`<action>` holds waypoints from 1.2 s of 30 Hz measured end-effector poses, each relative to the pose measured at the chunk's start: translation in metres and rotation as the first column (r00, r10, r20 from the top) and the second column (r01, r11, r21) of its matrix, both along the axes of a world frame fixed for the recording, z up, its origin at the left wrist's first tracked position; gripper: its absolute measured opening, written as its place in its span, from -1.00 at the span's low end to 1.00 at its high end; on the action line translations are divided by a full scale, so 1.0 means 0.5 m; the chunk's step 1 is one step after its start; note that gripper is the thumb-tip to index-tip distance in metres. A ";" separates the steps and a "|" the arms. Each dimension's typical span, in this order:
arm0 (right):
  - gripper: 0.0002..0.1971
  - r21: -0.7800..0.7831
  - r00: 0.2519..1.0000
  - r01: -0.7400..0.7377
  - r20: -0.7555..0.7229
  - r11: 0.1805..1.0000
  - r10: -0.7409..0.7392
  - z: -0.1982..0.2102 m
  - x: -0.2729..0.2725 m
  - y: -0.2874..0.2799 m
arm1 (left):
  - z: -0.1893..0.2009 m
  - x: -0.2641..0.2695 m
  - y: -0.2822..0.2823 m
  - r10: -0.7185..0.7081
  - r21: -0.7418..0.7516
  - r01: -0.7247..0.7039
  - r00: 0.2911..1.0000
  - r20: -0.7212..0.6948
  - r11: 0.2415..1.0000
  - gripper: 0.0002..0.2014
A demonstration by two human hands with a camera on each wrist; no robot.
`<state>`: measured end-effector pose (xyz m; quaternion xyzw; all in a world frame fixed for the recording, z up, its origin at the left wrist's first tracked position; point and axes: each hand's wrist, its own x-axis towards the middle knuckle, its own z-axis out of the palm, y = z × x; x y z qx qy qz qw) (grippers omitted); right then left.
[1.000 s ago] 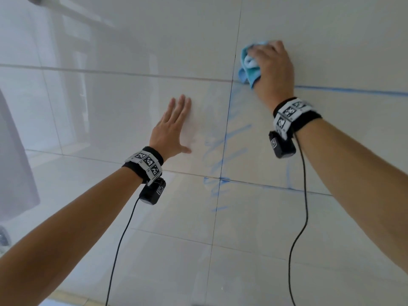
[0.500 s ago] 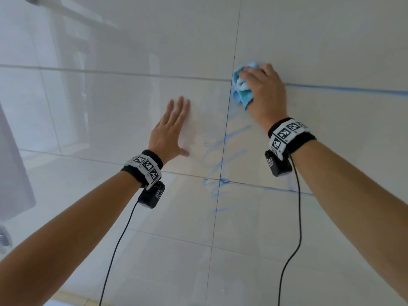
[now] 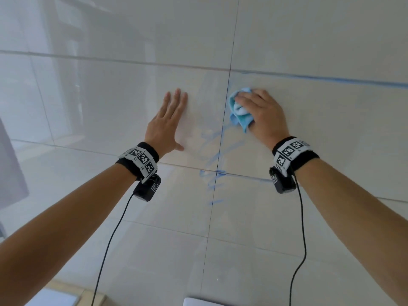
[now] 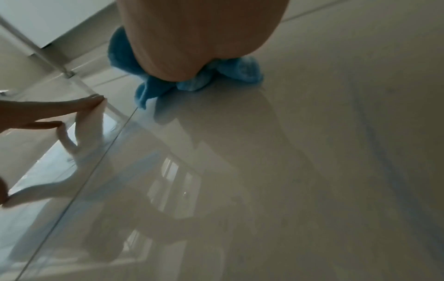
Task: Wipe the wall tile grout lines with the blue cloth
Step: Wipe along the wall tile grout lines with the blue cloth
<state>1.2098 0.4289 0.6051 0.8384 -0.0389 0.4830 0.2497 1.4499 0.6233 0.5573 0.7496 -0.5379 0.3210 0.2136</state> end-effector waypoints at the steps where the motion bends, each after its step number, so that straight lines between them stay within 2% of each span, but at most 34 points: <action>1: -0.56 0.028 0.998 -0.001 0.059 1.000 -0.001 -0.010 0.005 0.004 | -0.003 0.001 -0.002 -0.003 -0.002 0.003 1.000 -0.001 1.000 0.67; 3: -0.50 0.057 0.994 0.013 0.105 0.998 -0.019 -0.060 0.027 0.013 | -0.008 0.003 -0.007 -0.007 -0.014 0.007 1.000 -0.010 1.000 0.69; 4: -0.50 0.050 0.997 0.002 0.079 0.999 -0.006 -0.094 0.042 0.017 | -0.010 0.003 -0.008 -0.004 -0.017 0.004 1.000 -0.014 1.000 0.70; 6: -0.57 -0.038 0.997 -0.046 -0.063 0.998 0.044 -0.159 0.068 0.022 | -0.011 0.001 -0.009 0.003 -0.017 -0.003 1.000 -0.012 1.000 0.70; 8: -0.59 -0.176 0.969 -0.067 -0.246 0.982 0.022 -0.207 0.081 0.022 | -0.010 0.001 -0.010 0.001 -0.012 -0.001 1.000 -0.013 1.000 0.71; 10: -0.57 -0.226 0.941 -0.083 -0.338 0.971 0.002 -0.202 0.084 0.026 | -0.011 0.004 -0.008 0.004 -0.014 -0.004 1.000 -0.014 1.000 0.71; 12: -0.64 -0.164 0.965 -0.061 -0.261 0.985 0.016 -0.143 0.091 0.037 | -0.014 0.007 -0.008 0.001 -0.025 -0.002 1.000 -0.015 1.000 0.71; 14: -0.73 -0.058 0.999 -0.001 -0.049 0.998 -0.002 -0.049 0.097 0.052 | -0.016 0.008 -0.010 -0.009 -0.031 0.008 1.000 -0.017 0.999 0.71; 16: -0.66 0.015 0.994 0.001 0.110 1.000 -0.003 0.037 0.107 0.062 | -0.018 0.010 -0.009 -0.007 -0.035 0.007 1.000 -0.015 0.999 0.71; 18: -0.57 0.039 0.984 -0.002 0.177 0.999 -0.005 0.069 0.119 0.063 | -0.019 0.011 -0.010 -0.011 -0.033 0.010 1.000 -0.012 0.999 0.70; 20: -0.57 0.048 0.982 -0.003 0.186 0.999 -0.006 0.035 0.135 0.060 | -0.020 0.013 -0.011 -0.009 -0.038 0.008 1.000 -0.015 0.999 0.69; 22: -0.60 0.038 0.991 -0.075 0.118 0.996 0.071 -0.044 0.150 0.065 | -0.023 0.015 -0.009 -0.007 -0.043 0.006 1.000 -0.015 0.999 0.69; 24: -0.64 -0.031 0.988 -0.155 -0.034 0.988 0.153 -0.141 0.157 0.063 | -0.023 0.013 -0.008 -0.007 -0.044 0.007 1.000 -0.011 0.999 0.69; 26: -0.62 -0.148 0.978 -0.118 -0.189 0.982 0.089 -0.228 0.154 0.060 | -0.022 0.014 -0.007 -0.006 -0.038 0.006 1.000 -0.008 0.999 0.68; 27: -0.59 -0.180 0.967 -0.102 -0.250 0.978 0.055 -0.245 0.150 0.058 | -0.023 0.015 -0.006 -0.008 -0.035 0.007 1.000 -0.007 0.999 0.67; 29: -0.63 -0.191 0.953 -0.127 -0.296 0.973 0.066 -0.213 0.149 0.054 | -0.024 0.014 -0.004 -0.006 -0.045 0.005 1.000 -0.008 0.999 0.67; 30: -0.67 -0.156 0.958 -0.152 -0.265 0.976 0.107 -0.174 0.149 0.059 | -0.024 0.013 -0.004 -0.007 -0.047 0.007 1.000 -0.010 0.999 0.67; 32: -0.76 -0.123 0.986 -0.160 -0.069 0.979 0.153 -0.070 0.143 0.056 | -0.025 0.016 -0.007 -0.013 -0.049 0.012 1.000 -0.016 0.999 0.68; 34: -0.72 -0.077 0.995 -0.042 0.084 0.996 0.049 0.023 0.131 0.049 | -0.026 0.018 -0.009 -0.009 -0.052 0.008 1.000 -0.017 0.999 0.68; 36: -0.66 -0.022 0.990 -0.006 0.139 1.000 0.009 0.049 0.125 0.050 | -0.028 0.019 -0.011 -0.018 -0.050 0.017 1.000 -0.016 0.999 0.68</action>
